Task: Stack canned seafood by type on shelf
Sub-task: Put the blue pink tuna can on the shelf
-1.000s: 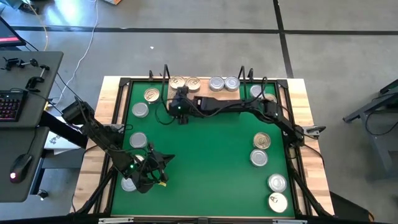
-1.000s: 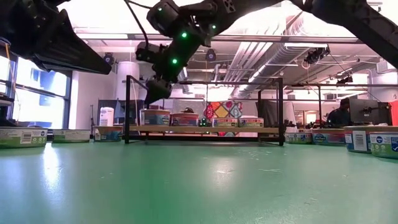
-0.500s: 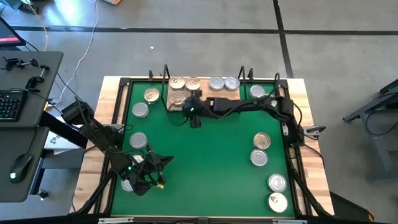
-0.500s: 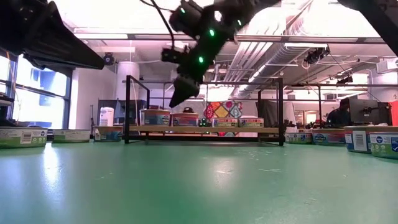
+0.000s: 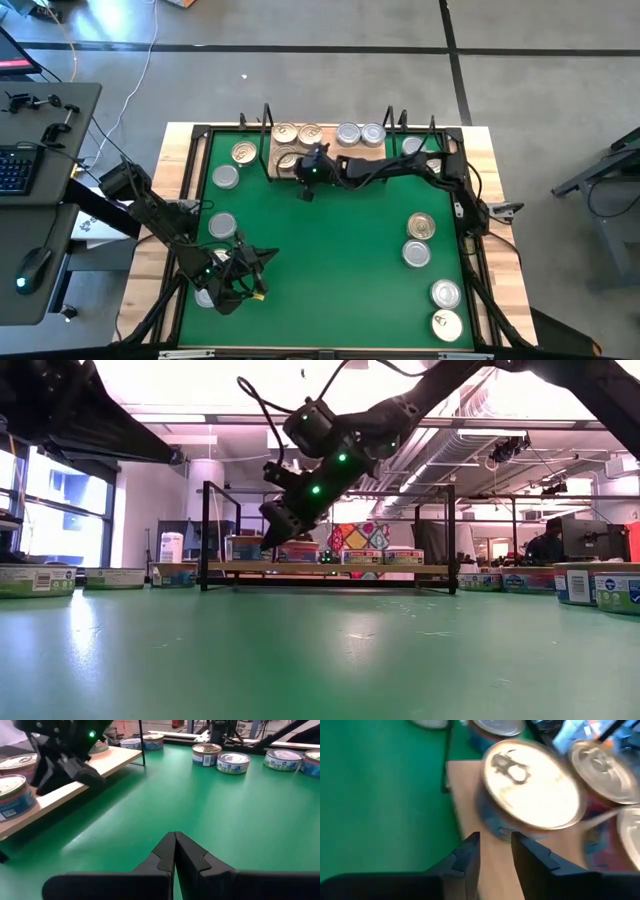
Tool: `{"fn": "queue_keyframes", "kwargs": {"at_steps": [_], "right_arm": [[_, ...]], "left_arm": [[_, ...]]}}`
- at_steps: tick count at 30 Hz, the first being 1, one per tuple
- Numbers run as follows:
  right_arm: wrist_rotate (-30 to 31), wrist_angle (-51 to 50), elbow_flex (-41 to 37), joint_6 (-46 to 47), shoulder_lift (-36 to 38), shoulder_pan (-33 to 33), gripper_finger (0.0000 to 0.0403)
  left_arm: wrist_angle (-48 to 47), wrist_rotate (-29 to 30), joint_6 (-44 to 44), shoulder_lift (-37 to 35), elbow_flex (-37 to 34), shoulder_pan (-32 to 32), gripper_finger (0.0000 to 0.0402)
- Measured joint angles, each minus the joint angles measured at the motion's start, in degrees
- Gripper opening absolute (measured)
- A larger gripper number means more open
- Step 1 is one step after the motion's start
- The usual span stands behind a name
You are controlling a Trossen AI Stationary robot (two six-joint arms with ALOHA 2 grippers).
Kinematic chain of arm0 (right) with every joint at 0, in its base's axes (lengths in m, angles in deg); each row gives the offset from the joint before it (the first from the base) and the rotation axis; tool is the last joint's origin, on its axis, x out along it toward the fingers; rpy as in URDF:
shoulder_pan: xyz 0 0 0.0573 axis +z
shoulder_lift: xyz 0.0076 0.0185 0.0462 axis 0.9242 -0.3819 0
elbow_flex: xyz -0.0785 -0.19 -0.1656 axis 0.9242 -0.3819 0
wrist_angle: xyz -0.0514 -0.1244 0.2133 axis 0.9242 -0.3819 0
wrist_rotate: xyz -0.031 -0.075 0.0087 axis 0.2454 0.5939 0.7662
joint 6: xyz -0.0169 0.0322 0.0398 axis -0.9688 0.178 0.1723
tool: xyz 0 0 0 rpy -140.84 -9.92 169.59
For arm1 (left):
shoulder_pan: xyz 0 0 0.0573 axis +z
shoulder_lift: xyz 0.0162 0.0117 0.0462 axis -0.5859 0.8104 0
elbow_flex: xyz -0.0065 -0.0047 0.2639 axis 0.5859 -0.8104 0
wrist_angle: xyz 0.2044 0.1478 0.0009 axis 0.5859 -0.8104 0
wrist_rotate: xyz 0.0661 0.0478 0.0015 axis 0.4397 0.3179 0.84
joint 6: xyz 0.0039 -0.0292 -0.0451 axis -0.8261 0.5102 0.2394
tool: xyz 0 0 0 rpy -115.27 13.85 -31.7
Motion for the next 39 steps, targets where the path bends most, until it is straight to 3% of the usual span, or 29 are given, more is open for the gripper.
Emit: {"fn": "queue_keyframes", "kwargs": {"at_steps": [13, 17, 20, 25, 31, 39], "right_arm": [[-0.6, 5.8, 0.0, 1.9, 0.0, -0.6, 0.0091], [0.0, 8.3, 0.0, 4.0, -0.4, -0.9, 0.0091], [2.8, 8.3, 0.0, 2.4, -0.7, -0.4, 0.0091], [9.0, 9.0, 0.0, -2.8, 2.9, 4.2, 0.0091], [10.4, 9.0, -5.7, -6.1, 6.9, 12.4, 0.0084], [1.9, 15.8, -22.8, 1.1, 13.0, 22.6, 0.0061]], "left_arm": [[3.8, -1.4, -0.6, -0.9, 0.0, -0.2, 0.0000], [6.7, -1.9, -4.3, -1.0, 0.2, -1.2, 0.0000], [4.7, -5.9, -7.5, -1.9, 3.1, -1.7, 0.0000], [-14.4, -10.7, -3.4, -3.4, 12.4, -3.5, 0.0000], [-42.7, -21.1, 15.7, -3.4, 22.4, -6.0, 0.0000], [-62.6, -40.8, 38.5, -3.1, 23.8, -9.3, 0.0000]]}}
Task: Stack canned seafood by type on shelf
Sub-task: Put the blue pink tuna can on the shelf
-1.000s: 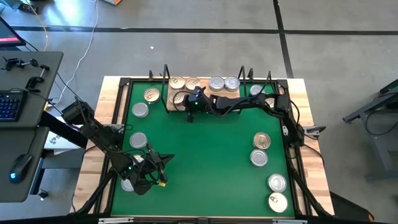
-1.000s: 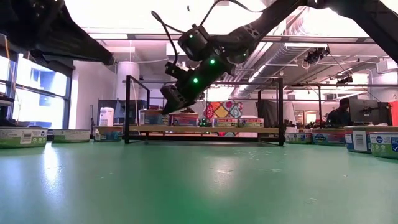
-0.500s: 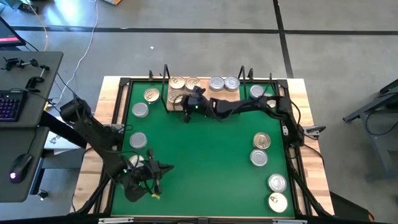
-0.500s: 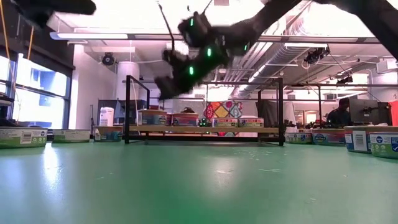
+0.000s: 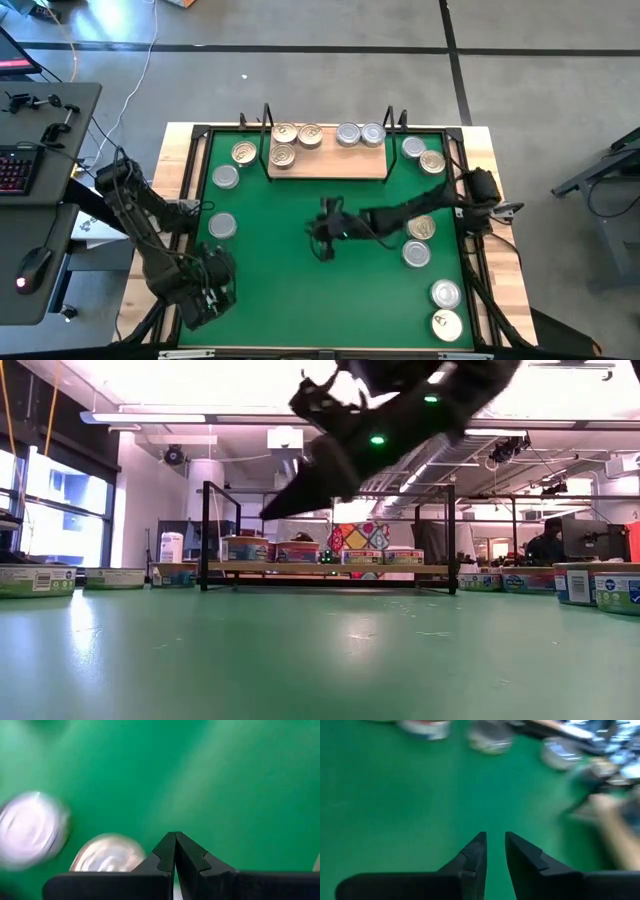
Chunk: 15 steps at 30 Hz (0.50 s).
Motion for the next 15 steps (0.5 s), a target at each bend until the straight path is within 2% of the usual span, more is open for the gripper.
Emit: {"fn": "queue_keyframes", "kwargs": {"at_steps": [4, 9, 12, 15], "right_arm": [[-2.3, 3.4, -3.7, 3.1, 0.2, 4.8, 0.0060], [-1.4, 6.3, -5.2, 3.4, 0.2, 7.5, 0.0060], [-0.9, 7.5, -5.1, 3.3, 0.2, 8.2, 0.0060], [-0.9, 7.4, -5.1, 3.3, 0.2, 8.4, 0.0060]], "left_arm": [[-4.0, -4.0, 10.6, 0.1, -1.7, -0.8, 0.0000], [-0.4, -14.0, 15.2, 0.2, -7.5, -0.5, 0.0000], [1.5, -14.5, 16.0, 0.2, -11.0, -0.2, 0.0000], [3.0, -12.0, 16.1, 0.2, -13.9, 0.6, 0.0000]]}}
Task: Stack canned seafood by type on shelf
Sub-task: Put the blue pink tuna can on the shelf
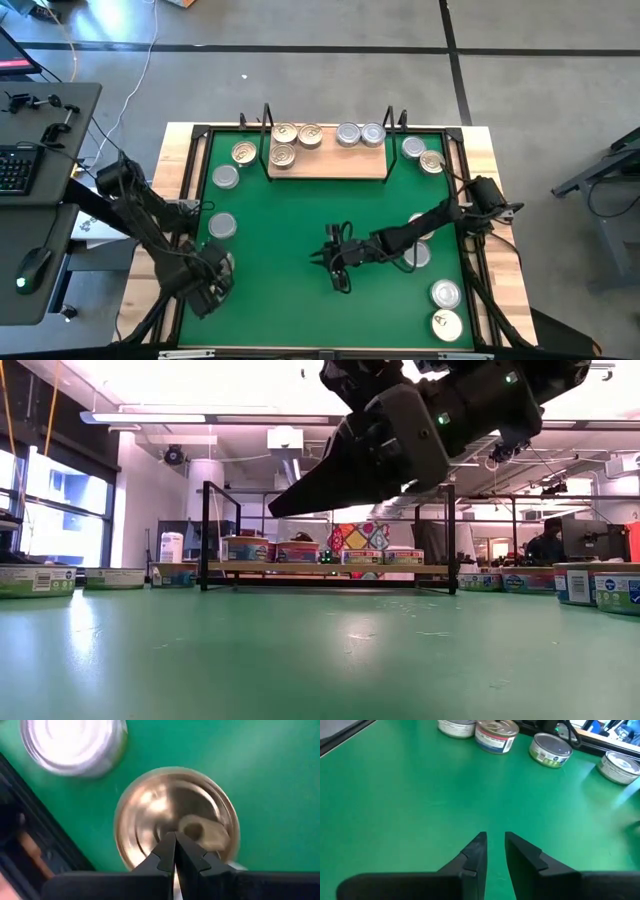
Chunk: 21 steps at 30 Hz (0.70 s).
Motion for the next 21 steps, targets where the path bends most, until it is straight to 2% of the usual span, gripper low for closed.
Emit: {"fn": "queue_keyframes", "kwargs": {"at_steps": [4, 7, 10, 13, 15, 17, 21], "right_arm": [[0.0, 0.2, 0.0, 0.0, 0.0, -0.1, 0.0060], [0.0, 0.8, 0.0, -0.3, 0.0, -0.6, 0.0060], [0.0, 1.5, 0.1, 0.0, 0.0, -1.2, 0.0060], [0.0, 1.7, 0.1, 1.3, 0.0, -1.6, 0.0060], [0.1, 1.5, 0.1, 2.2, 0.0, -1.6, 0.0060], [0.1, 1.4, 0.1, 3.1, 0.0, -1.6, 0.0060], [-0.3, 1.2, 0.1, 3.6, 0.0, -1.5, 0.0060]], "left_arm": [[7.5, 6.8, -2.9, -0.2, -2.8, 2.1, 0.0000], [20.3, 13.1, -11.0, -0.2, -4.6, 4.1, 0.0000], [34.7, 20.5, -22.8, 0.1, -6.7, 6.7, 0.0000], [51.9, 27.3, -39.9, 0.1, -7.8, 10.6, 0.0000], [60.2, 27.3, -51.6, 0.1, -7.9, 13.1, 0.0000], [65.2, 24.7, -61.2, 0.1, -6.5, 14.7, 0.0000], [62.0, 22.1, -69.3, 0.0, -1.3, 15.2, 0.0000]]}}
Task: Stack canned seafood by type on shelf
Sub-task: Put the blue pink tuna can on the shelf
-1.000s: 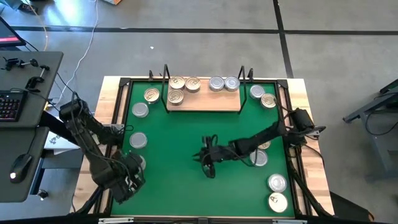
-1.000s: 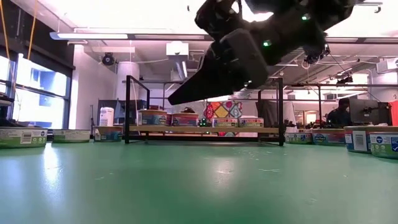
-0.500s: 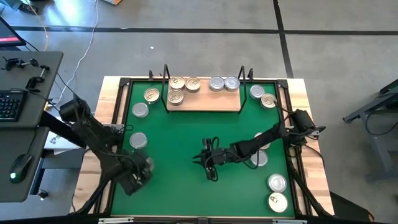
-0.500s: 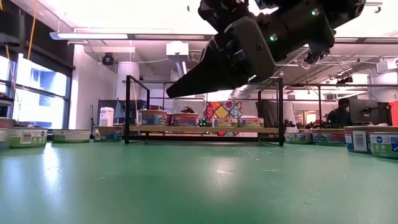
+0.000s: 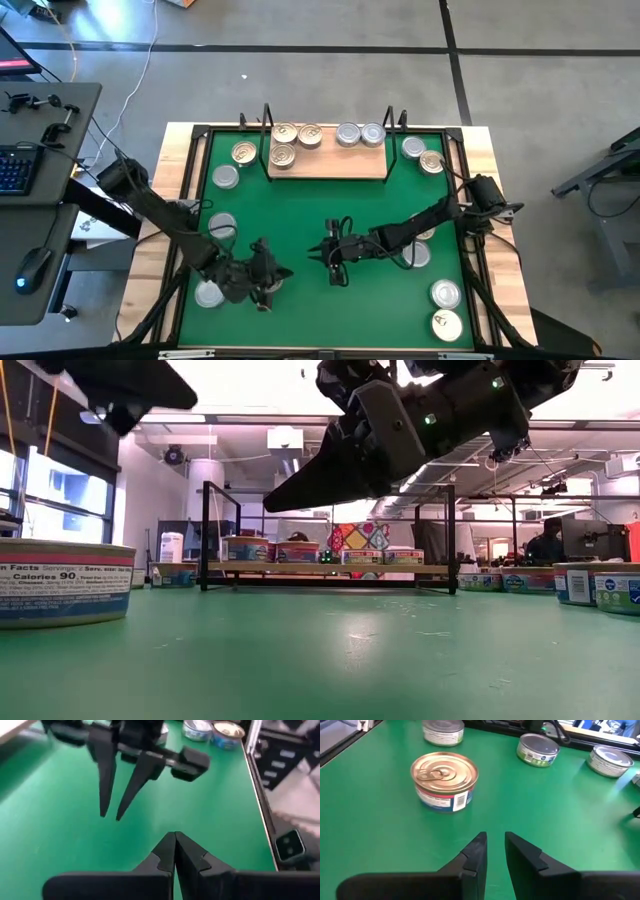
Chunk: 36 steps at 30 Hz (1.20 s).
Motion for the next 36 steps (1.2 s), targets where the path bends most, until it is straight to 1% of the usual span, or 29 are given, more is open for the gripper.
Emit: {"fn": "queue_keyframes", "kwargs": {"at_steps": [2, 4, 9, 11, 13, 15, 18, 21, 23, 25, 27, 31, 33, 36], "right_arm": [[-1.3, 0.0, 0.0, 0.0, 0.0, 0.0, 0.0060], [-1.5, 0.0, 0.0, 0.1, 0.0, 0.0, 0.0060], [-1.9, 0.4, 0.0, 5.6, 0.0, 0.0, 0.0060], [-1.9, 0.5, 0.0, 7.3, 0.0, 0.0, 0.0060], [-1.9, 0.5, 0.0, 8.4, 0.0, 0.0, 0.0060], [-1.8, 0.5, 0.0, 10.0, 0.0, 0.0, 0.0060], [-1.9, 0.3, 0.0, 12.4, 0.0, 0.1, 0.0060], [-1.8, 0.1, 0.0, 12.9, 0.0, 0.2, 0.0060], [-1.8, 0.0, 0.0, 12.8, 0.0, 0.3, 0.0060], [-1.8, 0.0, 0.0, 12.8, 0.0, 0.3, 0.0060], [-1.8, 0.0, 0.0, 12.9, 0.0, 0.3, 0.0060], [-1.8, 0.0, 0.0, 12.9, 0.0, 0.3, 0.0060], [-1.8, 0.0, 0.0, 12.9, 0.0, 0.3, 0.0060], [-1.8, 0.0, 0.0, 12.5, 0.0, 0.3, 0.0060]], "left_arm": [[-5.4, -0.4, 0.5, 0.0, 2.2, -0.7, 0.0000], [-11.6, -0.6, 3.7, 0.0, 4.1, -1.9, 0.0000], [-27.3, -2.3, 19.3, 0.0, 4.8, -5.4, 0.0000], [-29.3, -3.5, 24.1, 0.0, 3.2, -6.6, 0.0000], [-27.5, -3.7, 25.6, 0.0, 0.5, -7.4, 0.0000], [-23.3, -3.6, 25.7, 0.0, -2.5, -7.7, 0.0000], [-18.6, -3.6, 25.5, 0.0, -7.2, -6.9, 0.0000], [-14.6, -1.6, 22.4, 0.0, -10.2, -4.4, 0.0000], [-12.6, 0.0, 18.5, -0.1, -11.6, -2.1, 0.0000], [-11.5, 0.3, 13.8, -0.1, -11.9, 0.3, 0.0000], [-11.8, -0.6, 9.5, -0.1, -11.0, 1.9, 0.0000], [-13.1, -2.0, 3.7, 0.0, -7.6, 2.8, 0.0000], [-16.1, -2.1, 5.3, 0.0, -6.4, 2.8, 0.0000], [-21.2, -2.1, 12.7, 0.0, -6.2, 2.7, 0.0000]]}}
